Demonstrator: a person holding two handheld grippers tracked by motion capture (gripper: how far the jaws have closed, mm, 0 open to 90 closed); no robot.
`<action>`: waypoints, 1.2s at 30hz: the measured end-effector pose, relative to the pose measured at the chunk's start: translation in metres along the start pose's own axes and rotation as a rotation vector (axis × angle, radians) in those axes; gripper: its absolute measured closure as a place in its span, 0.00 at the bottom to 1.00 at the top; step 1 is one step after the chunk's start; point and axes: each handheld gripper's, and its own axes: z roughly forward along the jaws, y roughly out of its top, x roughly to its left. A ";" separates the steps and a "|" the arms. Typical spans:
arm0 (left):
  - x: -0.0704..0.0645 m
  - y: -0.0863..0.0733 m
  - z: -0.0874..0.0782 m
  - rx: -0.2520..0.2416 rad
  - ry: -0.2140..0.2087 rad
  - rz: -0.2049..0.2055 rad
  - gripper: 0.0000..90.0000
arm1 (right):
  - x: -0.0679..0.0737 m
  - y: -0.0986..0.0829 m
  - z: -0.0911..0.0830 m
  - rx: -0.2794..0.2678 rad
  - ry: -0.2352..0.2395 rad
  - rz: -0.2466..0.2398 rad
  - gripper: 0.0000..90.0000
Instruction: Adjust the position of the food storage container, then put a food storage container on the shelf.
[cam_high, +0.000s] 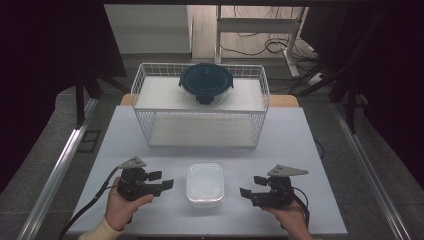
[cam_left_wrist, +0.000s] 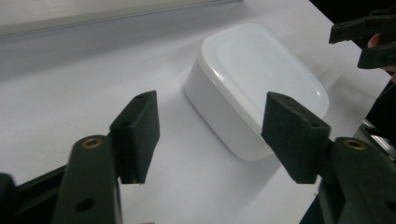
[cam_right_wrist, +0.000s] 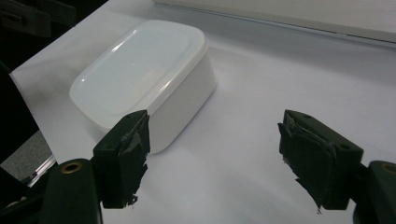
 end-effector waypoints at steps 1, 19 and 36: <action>-0.001 -0.001 0.000 0.001 0.000 0.004 0.39 | 0.000 0.000 0.000 0.000 0.000 -0.002 0.27; 0.001 0.002 0.012 -0.001 -0.115 -0.093 0.35 | 0.009 0.006 0.010 0.038 0.027 0.020 0.26; 0.023 0.018 0.035 -0.011 -0.201 -0.261 0.37 | 0.012 0.035 0.038 0.077 0.115 0.142 0.29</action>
